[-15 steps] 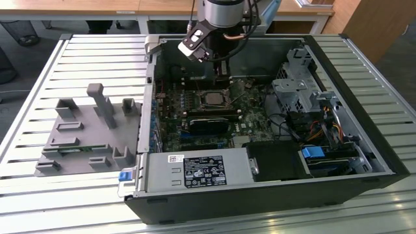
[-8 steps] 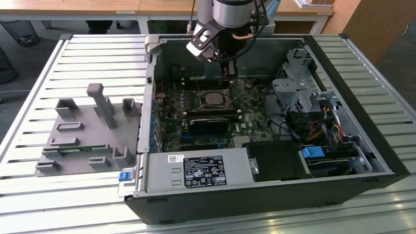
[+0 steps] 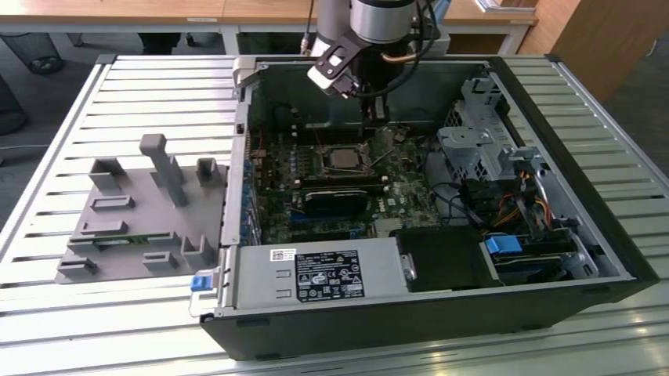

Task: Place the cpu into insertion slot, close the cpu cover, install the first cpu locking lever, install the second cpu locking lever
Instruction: 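Close the cpu cover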

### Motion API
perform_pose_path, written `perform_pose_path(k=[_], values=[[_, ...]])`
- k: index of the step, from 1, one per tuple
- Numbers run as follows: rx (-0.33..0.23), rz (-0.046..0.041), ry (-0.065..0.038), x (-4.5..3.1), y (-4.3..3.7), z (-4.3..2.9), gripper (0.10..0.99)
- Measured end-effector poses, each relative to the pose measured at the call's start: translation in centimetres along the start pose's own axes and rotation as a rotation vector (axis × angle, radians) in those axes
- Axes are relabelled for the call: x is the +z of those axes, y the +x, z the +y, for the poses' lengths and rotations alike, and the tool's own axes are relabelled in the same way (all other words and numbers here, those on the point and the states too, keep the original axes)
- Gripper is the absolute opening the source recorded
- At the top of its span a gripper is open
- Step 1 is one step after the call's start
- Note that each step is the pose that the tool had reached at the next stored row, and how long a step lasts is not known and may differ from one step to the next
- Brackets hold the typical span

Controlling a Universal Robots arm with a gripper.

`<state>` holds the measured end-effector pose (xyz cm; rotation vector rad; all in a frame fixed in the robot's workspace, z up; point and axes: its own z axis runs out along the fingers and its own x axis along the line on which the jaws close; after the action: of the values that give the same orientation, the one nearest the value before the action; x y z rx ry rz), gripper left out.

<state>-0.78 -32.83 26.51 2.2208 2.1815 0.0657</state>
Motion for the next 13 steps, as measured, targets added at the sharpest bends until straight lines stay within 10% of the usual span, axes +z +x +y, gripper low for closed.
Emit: perform_pose_path(k=[13], values=[[0.0, 0.0, 0.0, 0.08, 0.15, 2.31, 0.106]])
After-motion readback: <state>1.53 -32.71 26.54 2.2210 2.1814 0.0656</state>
